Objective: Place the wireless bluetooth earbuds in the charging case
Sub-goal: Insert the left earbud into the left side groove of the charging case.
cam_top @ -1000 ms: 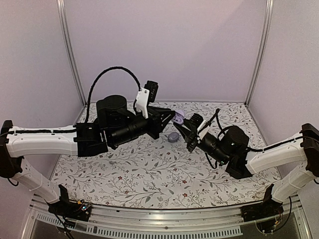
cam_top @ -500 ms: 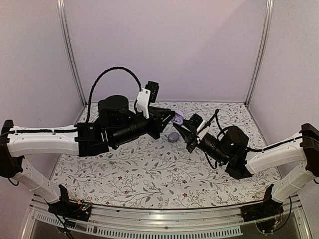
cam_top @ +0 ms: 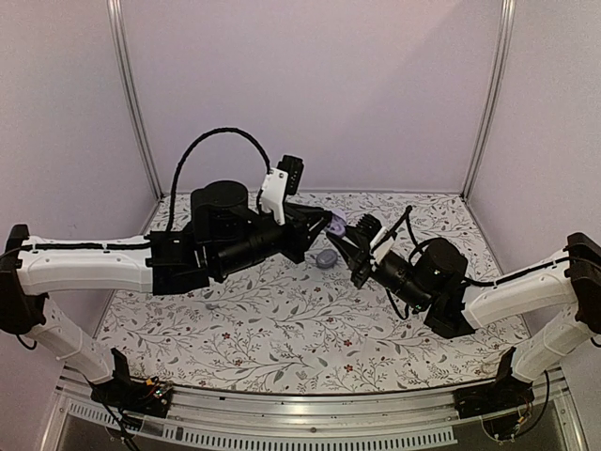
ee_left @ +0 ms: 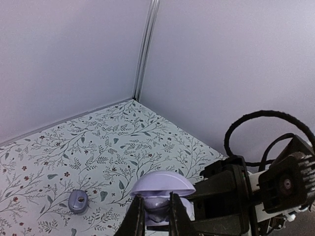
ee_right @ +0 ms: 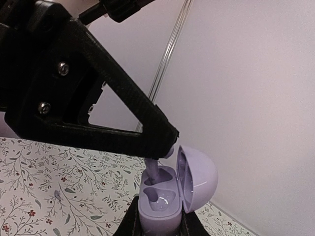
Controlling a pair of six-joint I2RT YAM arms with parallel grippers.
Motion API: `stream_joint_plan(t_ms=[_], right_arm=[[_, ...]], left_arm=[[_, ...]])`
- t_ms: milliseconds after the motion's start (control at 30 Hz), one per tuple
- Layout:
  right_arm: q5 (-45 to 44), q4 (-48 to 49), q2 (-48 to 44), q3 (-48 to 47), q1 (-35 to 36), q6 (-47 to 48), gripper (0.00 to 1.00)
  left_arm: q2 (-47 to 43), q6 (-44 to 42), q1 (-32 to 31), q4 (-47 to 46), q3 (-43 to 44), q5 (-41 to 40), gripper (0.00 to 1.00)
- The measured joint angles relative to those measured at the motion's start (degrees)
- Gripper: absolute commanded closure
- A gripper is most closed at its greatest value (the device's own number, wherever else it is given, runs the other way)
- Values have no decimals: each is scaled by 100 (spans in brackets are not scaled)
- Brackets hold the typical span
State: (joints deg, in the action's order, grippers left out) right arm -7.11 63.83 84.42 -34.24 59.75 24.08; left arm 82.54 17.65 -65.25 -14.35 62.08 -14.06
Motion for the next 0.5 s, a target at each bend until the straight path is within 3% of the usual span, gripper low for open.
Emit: stream_joint_plan(t_ms=[500], right_arm=[[-249, 0, 83, -74, 20, 79, 100]], left_arm=[[157, 122, 0, 302, 201, -42, 94]])
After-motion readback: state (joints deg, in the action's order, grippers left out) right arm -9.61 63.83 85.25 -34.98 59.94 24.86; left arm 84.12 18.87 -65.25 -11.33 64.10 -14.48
